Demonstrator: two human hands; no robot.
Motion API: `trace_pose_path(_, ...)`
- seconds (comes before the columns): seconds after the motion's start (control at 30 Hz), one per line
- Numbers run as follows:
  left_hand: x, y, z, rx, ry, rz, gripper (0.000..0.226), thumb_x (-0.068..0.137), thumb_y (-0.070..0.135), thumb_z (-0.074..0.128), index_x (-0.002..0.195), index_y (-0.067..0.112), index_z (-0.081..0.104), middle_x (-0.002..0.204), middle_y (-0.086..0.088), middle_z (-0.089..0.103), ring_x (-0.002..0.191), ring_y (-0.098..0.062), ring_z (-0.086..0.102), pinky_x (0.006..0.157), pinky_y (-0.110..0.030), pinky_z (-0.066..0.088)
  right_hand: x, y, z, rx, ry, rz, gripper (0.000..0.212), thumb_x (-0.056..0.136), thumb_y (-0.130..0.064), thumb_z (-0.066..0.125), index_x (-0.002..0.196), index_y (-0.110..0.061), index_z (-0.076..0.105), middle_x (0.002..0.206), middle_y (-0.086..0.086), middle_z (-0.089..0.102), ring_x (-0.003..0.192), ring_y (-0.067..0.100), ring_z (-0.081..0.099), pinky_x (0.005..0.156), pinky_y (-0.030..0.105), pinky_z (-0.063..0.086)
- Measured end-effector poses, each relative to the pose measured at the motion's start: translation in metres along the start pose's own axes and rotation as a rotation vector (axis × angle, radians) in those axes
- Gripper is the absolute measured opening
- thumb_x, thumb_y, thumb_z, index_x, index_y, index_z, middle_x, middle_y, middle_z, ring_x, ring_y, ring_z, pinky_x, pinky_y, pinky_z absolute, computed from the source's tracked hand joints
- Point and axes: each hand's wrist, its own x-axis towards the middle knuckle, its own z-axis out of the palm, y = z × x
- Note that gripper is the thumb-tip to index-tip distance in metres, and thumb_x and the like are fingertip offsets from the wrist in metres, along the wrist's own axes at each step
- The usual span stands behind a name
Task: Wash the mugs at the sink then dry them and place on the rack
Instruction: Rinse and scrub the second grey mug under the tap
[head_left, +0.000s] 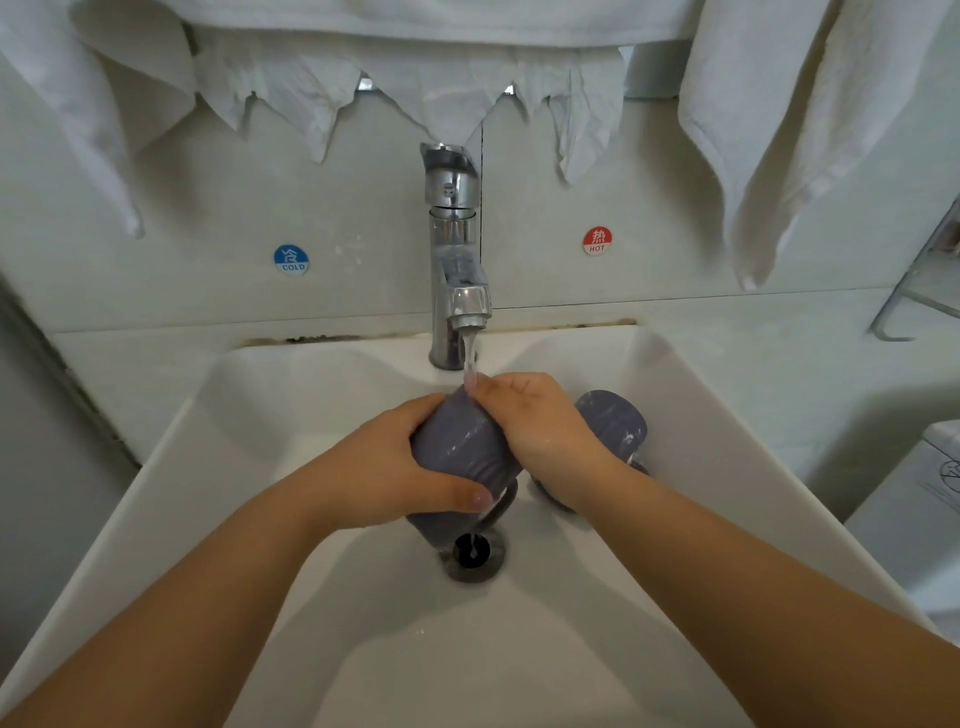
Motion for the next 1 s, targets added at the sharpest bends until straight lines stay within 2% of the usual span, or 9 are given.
trace_pose_path(0.07,-0.001,-0.001,0.005,0.069,0.054,0.013,0.079,0.059,0.030,0.091,0.121,0.048,0.044,0.108,0.018,0.064,0.089,-0.002,0.065,0.074,-0.021,0.056,0.003,0.002,0.000,-0.004,0.038,0.027,0.040,0.096,-0.028,0.055,0.079,0.007,0.063,0.074,0.020,0.062,0.070,0.027,0.059,0.072,0.041,0.051)
trace_pose_path(0.17,-0.003,-0.001,0.004,0.257,0.107,0.016,0.089,0.056,0.039,0.090,0.127,0.054,0.037,0.101,0.023,0.062,0.086,0.001,0.063,0.077,-0.026,0.056,0.003,0.001,-0.003,-0.005,-0.021,0.109,0.024,0.093,-0.017,0.058,0.071,-0.009,0.061,0.073,0.011,0.063,0.075,0.025,0.060,0.077,0.038,0.050)
trace_pose_path(0.27,-0.003,-0.001,0.003,0.335,0.134,0.019,0.091,0.057,0.041,0.088,0.130,0.053,0.036,0.096,0.021,0.064,0.079,0.000,0.064,0.075,-0.032,0.058,0.002,0.001,-0.006,-0.022,-0.110,0.106,0.012,0.092,-0.007,0.058,0.080,-0.011,0.060,0.084,0.012,0.064,0.082,0.024,0.061,0.080,0.037,0.049)
trace_pose_path(0.43,-0.003,0.003,0.011,0.386,0.099,0.034,0.089,0.054,0.047,0.088,0.127,0.051,0.037,0.100,0.022,0.062,0.084,0.000,0.062,0.077,-0.029,0.055,0.004,0.002,0.005,-0.048,0.091,0.102,0.037,0.097,-0.028,0.052,0.074,0.000,0.063,0.070,0.011,0.063,0.066,0.019,0.060,0.070,0.031,0.050)
trace_pose_path(0.57,0.000,0.000,0.004,-0.013,0.085,-0.097,0.084,0.049,0.052,0.089,0.120,0.040,0.047,0.109,0.016,0.062,0.088,-0.005,0.065,0.066,-0.019,0.056,0.001,0.000,0.001,-0.008,0.028,0.056,0.038,0.099,-0.027,0.049,0.084,0.006,0.062,0.080,0.025,0.062,0.076,0.028,0.059,0.078,0.041,0.050)
trace_pose_path(0.7,-0.003,-0.006,-0.012,-0.239,-0.063,-0.296,0.077,0.045,0.050,0.087,0.113,0.024,0.059,0.100,0.001,0.073,0.086,-0.020,0.072,0.070,-0.039,0.061,-0.002,-0.004,-0.004,0.018,-0.102,0.024,0.029,0.099,-0.019,0.048,0.073,-0.010,0.057,0.075,0.010,0.061,0.075,0.021,0.056,0.073,0.032,0.046)
trace_pose_path(0.8,-0.003,-0.010,-0.010,-0.119,0.027,-0.210,0.060,0.057,0.036,0.091,0.109,0.024,0.062,0.094,0.002,0.072,0.081,-0.016,0.071,0.062,-0.027,0.058,-0.002,-0.002,-0.006,-0.019,-0.139,0.038,0.025,0.097,-0.014,0.052,0.073,-0.011,0.059,0.076,0.008,0.062,0.075,0.018,0.057,0.072,0.029,0.046)
trace_pose_path(0.9,-0.001,-0.010,-0.005,-0.018,0.101,-0.122,0.066,0.046,0.049,0.087,0.104,0.032,0.063,0.092,0.008,0.071,0.081,-0.010,0.070,0.067,-0.026,0.058,-0.002,-0.002,-0.004,-0.044,-0.068,0.036,0.030,0.095,-0.026,0.057,0.081,-0.001,0.063,0.068,0.008,0.059,0.063,0.015,0.054,0.060,0.022,0.044)
trace_pose_path(1.0,0.000,-0.008,0.001,0.134,0.105,-0.066,0.059,0.055,0.042,0.089,0.106,0.038,0.059,0.094,0.014,0.068,0.083,-0.004,0.066,0.071,-0.024,0.057,0.002,0.000,0.003,-0.048,0.033,0.087,0.050,0.094,-0.037,0.056,0.090,0.012,0.064,0.080,0.020,0.068,0.071,0.024,0.062,0.072,0.034,0.052)
